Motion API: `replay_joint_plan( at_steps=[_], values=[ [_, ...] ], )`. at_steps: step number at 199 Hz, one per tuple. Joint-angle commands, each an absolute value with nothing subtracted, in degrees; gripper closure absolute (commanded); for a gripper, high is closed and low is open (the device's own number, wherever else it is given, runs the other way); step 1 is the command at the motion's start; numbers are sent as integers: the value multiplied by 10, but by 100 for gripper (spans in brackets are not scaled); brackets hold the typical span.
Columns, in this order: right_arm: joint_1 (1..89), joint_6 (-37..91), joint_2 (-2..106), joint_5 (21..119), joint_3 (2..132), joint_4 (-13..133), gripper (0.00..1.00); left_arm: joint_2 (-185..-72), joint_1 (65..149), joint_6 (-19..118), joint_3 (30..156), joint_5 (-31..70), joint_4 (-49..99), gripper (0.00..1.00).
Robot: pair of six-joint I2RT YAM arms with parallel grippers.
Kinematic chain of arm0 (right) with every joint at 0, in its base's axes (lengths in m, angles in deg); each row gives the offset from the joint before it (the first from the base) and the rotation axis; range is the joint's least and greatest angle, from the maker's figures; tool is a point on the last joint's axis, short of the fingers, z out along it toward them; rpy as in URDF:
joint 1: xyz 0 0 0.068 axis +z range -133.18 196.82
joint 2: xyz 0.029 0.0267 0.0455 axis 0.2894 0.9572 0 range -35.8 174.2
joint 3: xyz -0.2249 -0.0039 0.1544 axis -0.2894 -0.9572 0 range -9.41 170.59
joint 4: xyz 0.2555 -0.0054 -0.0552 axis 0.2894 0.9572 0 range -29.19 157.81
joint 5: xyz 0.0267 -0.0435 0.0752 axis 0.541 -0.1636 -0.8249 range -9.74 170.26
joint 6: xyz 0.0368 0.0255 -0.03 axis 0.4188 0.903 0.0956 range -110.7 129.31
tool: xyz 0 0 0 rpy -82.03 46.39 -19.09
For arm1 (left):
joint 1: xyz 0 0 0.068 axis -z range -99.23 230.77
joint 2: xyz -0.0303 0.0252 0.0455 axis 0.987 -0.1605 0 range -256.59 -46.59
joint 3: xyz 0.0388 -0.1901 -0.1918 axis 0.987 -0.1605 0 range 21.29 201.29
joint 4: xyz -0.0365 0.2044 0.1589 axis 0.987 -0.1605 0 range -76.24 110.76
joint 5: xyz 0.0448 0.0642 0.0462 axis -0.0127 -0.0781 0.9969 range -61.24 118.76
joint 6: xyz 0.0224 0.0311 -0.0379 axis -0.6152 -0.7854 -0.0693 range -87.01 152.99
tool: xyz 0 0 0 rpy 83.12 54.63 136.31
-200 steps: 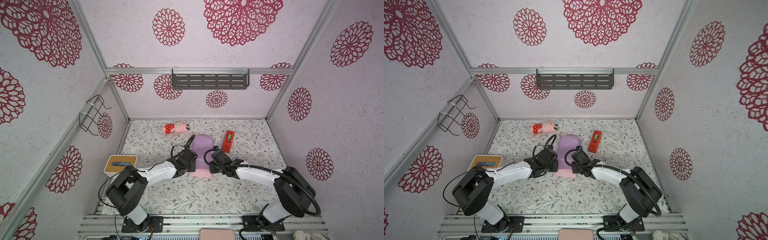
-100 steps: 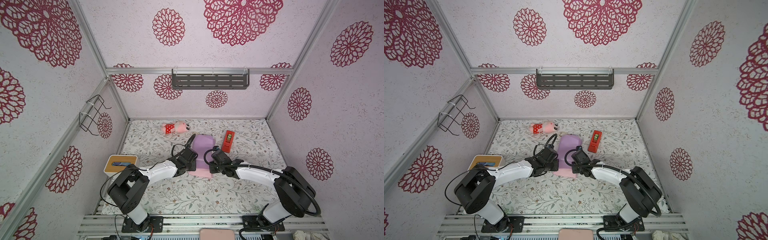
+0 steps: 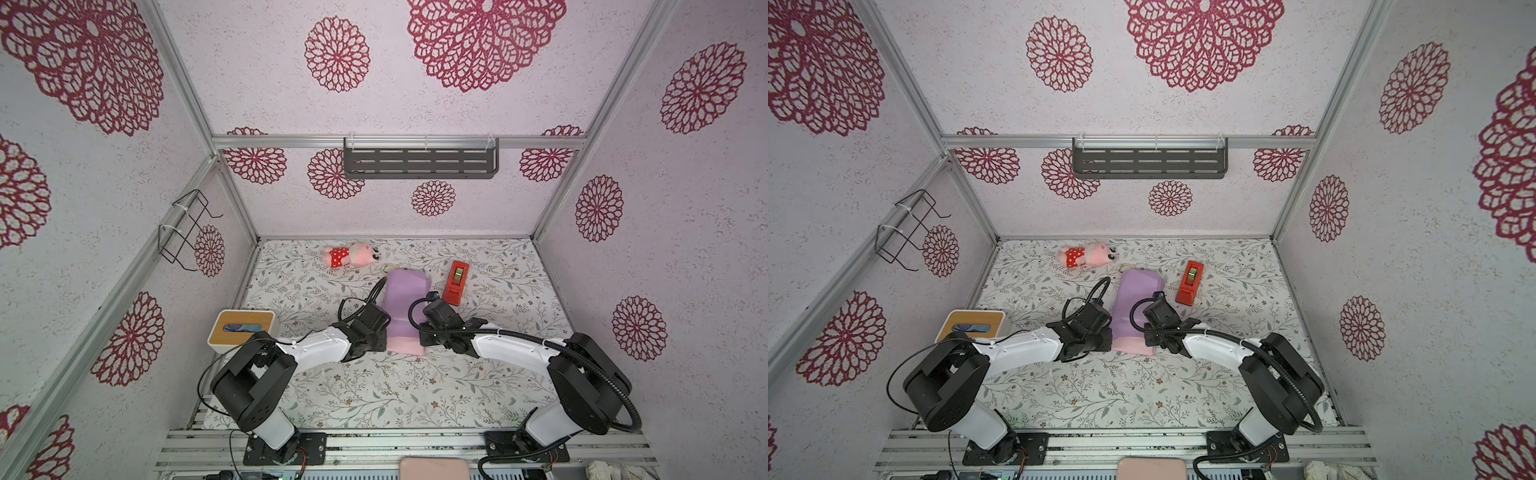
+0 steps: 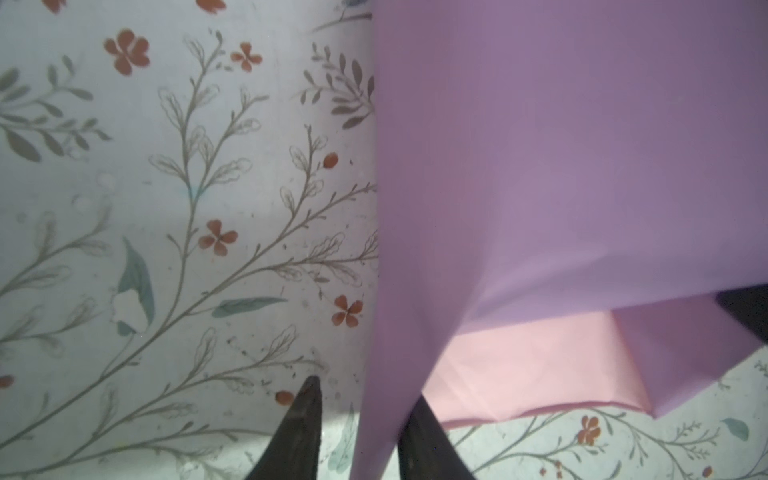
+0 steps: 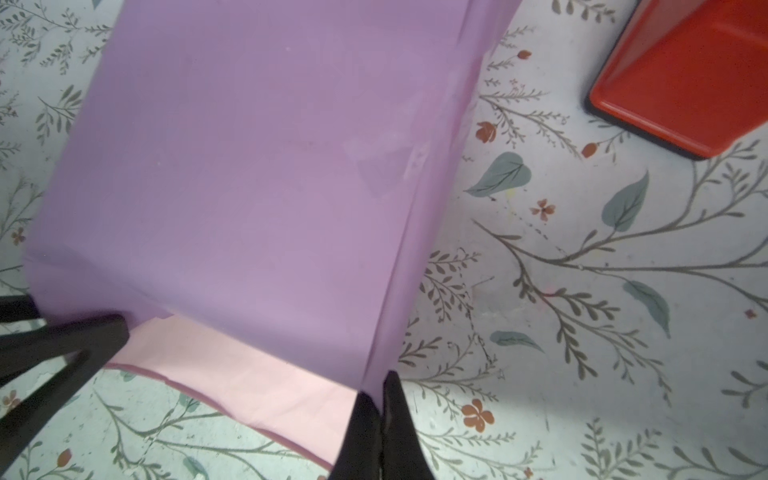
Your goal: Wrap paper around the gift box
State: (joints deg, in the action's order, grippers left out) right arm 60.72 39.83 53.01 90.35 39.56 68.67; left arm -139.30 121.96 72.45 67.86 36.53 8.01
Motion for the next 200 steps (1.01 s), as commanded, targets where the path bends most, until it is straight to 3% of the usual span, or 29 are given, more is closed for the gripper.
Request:
replay_joint_plan(
  at_steps=[1, 99, 127, 162, 200],
  values=[
    [603, 396, 529, 917, 402, 691, 97, -1401, 1216, 728, 684, 351, 100, 67],
    [599, 394, 533, 914, 401, 687, 96, -1459, 1215, 720, 721, 356, 114, 93],
    [598, 396, 529, 914, 398, 686, 94, -1472, 1216, 729, 724, 359, 125, 94],
    [598, 399, 523, 914, 392, 686, 90, -1484, 1216, 739, 727, 363, 136, 83],
    [598, 402, 519, 914, 384, 684, 88, -1492, 1216, 737, 736, 376, 134, 86]
  ],
)
